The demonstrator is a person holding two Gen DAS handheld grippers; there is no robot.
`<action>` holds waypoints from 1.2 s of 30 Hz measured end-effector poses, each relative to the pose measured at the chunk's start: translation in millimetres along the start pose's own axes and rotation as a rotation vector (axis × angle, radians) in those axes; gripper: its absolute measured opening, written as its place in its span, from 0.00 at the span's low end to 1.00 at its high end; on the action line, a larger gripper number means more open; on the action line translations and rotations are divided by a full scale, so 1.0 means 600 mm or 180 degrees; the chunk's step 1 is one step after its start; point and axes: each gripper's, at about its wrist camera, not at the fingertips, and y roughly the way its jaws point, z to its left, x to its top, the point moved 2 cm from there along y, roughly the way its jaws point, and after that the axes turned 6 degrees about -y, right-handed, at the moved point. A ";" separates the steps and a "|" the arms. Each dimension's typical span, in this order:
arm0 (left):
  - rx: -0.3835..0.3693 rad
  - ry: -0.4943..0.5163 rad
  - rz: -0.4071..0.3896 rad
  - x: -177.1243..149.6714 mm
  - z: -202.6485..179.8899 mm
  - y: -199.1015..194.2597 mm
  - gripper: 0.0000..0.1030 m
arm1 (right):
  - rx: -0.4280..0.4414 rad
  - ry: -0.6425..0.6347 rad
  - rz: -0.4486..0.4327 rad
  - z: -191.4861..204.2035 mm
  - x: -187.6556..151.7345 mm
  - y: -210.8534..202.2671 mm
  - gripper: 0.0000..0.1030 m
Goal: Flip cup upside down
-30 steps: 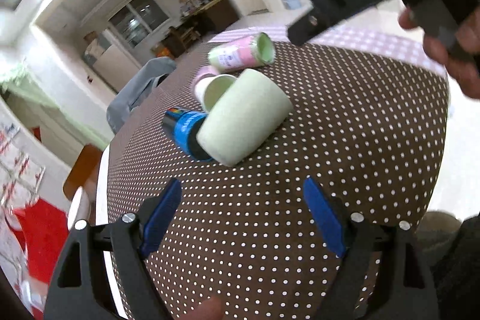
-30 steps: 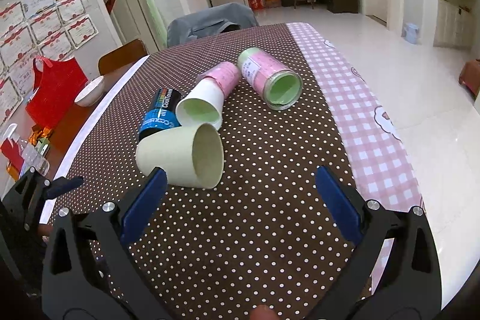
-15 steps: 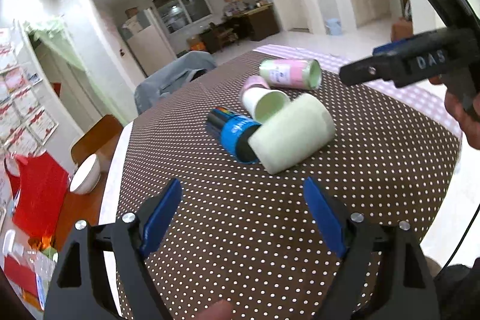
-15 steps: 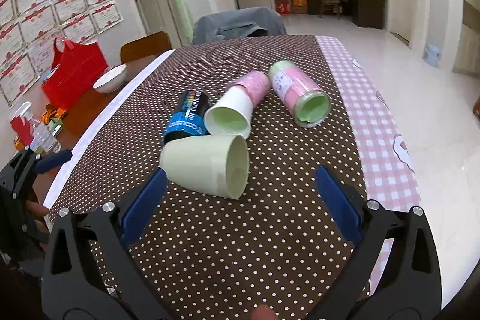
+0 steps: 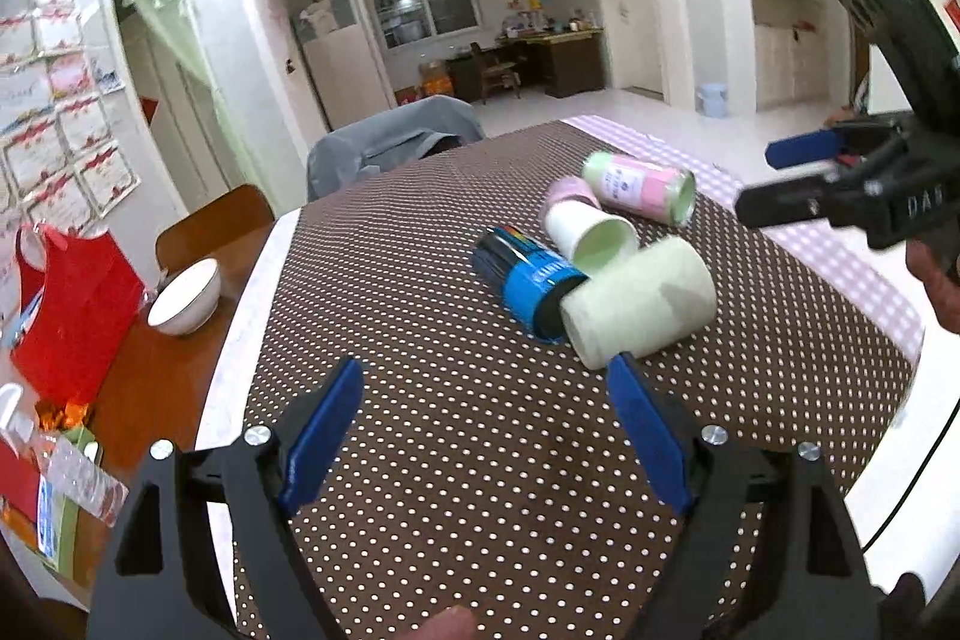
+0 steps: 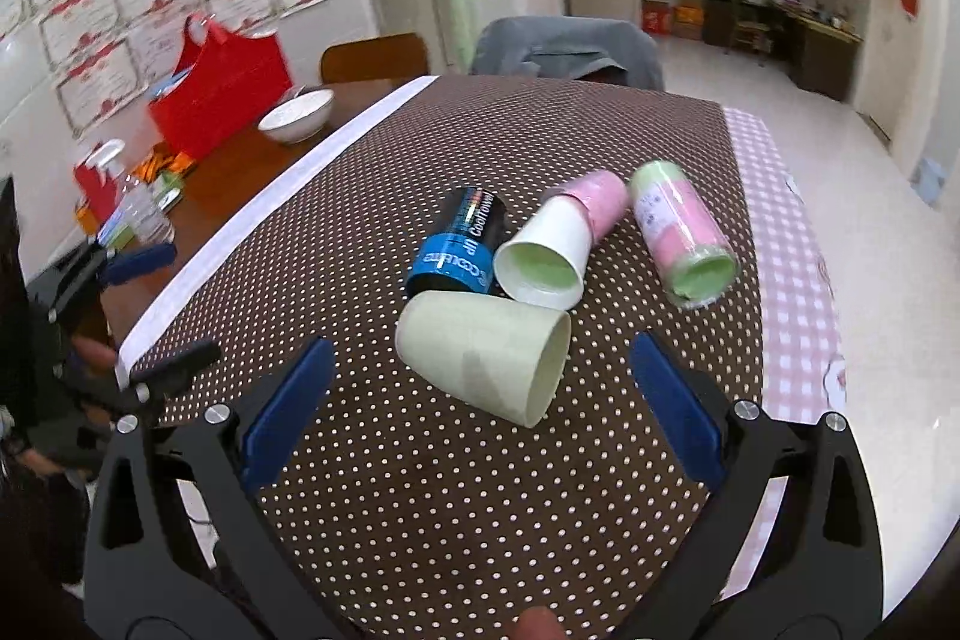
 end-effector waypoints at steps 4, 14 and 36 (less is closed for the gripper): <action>-0.0041 -0.0294 -0.0068 0.011 0.037 -0.005 0.80 | -0.0022 -0.0372 0.0041 0.013 0.013 0.011 0.94; -0.0037 -0.0570 -0.0026 0.005 0.081 0.025 0.80 | 0.0150 -0.1174 0.0635 0.048 0.017 0.103 0.94; -0.0144 -0.0812 0.0189 -0.015 0.110 0.084 0.80 | 0.0435 -0.2467 0.2132 0.088 0.011 0.289 0.94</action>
